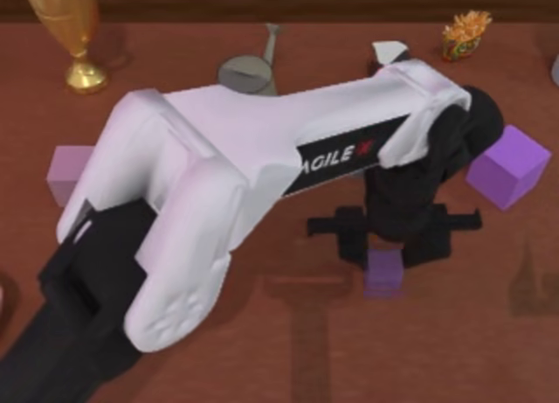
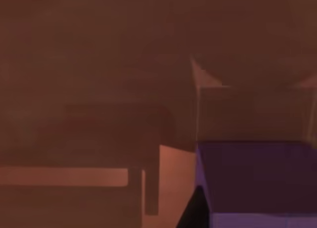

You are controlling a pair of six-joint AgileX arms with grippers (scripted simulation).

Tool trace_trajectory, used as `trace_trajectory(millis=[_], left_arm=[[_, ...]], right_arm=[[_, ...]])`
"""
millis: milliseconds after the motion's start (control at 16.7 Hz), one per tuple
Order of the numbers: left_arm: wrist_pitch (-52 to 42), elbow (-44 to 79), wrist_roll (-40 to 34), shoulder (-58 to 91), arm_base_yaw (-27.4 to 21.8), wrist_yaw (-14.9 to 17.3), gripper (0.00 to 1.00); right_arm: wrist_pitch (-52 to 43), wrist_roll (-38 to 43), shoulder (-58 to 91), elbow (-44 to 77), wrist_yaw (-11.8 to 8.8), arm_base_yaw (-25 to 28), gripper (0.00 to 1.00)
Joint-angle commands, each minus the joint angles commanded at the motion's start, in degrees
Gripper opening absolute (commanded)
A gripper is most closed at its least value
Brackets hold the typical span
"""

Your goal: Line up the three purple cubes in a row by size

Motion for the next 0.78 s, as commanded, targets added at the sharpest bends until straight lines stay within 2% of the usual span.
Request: trace_trajectory(millis=[300, 780], left_arm=[[0.00, 0.00, 0.00, 0.00, 0.00, 0.00, 0.98], [0.00, 0.00, 0.00, 0.00, 0.00, 0.00, 1.00]], right_arm=[[0.00, 0.00, 0.00, 0.00, 0.00, 0.00, 1.00], [0.00, 0.00, 0.00, 0.00, 0.00, 0.00, 1.00]])
